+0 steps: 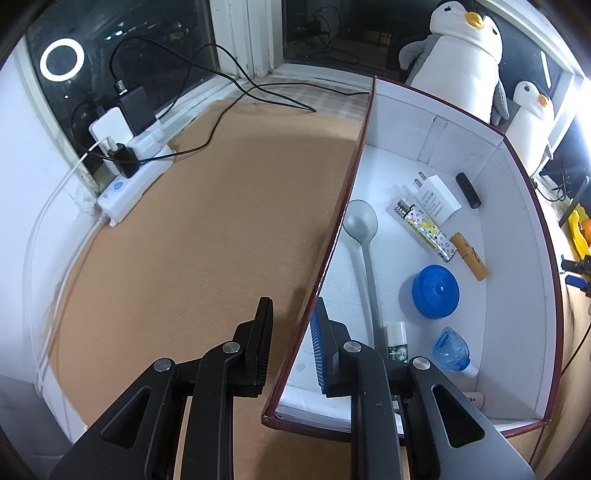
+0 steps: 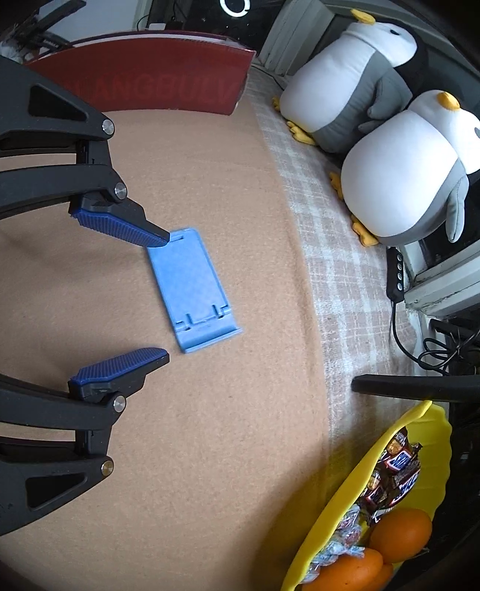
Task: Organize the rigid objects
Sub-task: 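Move the right tool back and grasp the blue phone stand, then carry the blue phone stand into the red box and release it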
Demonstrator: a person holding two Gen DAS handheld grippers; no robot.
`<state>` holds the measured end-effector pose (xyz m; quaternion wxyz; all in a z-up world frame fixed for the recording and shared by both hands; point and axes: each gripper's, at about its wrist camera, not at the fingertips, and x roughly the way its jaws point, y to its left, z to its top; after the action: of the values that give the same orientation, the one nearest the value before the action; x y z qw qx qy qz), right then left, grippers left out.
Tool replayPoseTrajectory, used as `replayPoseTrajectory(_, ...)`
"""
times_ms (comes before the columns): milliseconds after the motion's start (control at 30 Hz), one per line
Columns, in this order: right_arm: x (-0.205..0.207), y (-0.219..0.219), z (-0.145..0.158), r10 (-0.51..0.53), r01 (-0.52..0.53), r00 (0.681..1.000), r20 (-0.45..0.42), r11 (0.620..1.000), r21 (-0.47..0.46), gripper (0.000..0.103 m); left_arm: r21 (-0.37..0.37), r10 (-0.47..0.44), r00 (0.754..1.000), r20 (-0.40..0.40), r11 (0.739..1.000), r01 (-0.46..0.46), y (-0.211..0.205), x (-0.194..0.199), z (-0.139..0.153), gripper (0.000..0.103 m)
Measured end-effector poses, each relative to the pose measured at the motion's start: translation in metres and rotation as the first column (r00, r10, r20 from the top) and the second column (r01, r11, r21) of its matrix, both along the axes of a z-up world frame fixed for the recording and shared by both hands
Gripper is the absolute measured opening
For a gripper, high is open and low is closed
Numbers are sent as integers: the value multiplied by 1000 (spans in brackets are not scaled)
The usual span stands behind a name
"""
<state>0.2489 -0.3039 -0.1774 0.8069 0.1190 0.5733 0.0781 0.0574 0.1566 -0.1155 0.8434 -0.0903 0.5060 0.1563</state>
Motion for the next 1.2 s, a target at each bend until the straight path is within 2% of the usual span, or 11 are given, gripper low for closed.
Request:
replayPoseTrajectory(233, 22, 28, 0, 65, -65, 998, -7, 997, -44, 55, -3, 2, 1000, -3, 1000, -2, 0, 2, -1, 19)
replayPoseTrajectory(467, 33, 70, -2, 159, -160, 987, -14, 979, -128, 55, -8, 3, 1000, -2, 1000, -3, 0, 4, -1, 19)
replayPoseTrajectory(667, 32, 104, -5, 222, -219, 975, -13, 947, -237, 55, -14, -1, 1000, -3, 1000, 1, 0, 5, -2, 19)
replayPoseTrajectory(800, 23, 124, -10, 273, -259, 962, -6, 908, -329, 51, -18, 0, 1000, -2, 1000, 0, 0, 4, -2, 19)
replayPoseTrajectory(967, 18, 128, -7, 294, -277, 956, 1, 904, -326, 33, -19, 0, 1000, -1, 1000, 0, 0, 4, -3, 19)
replayPoseTrajectory(1200, -3, 127, -3, 318, -300, 948, 6, 901, -313, 33, -19, 1, 1000, 5, 1000, -1, 0, 2, -2, 19)
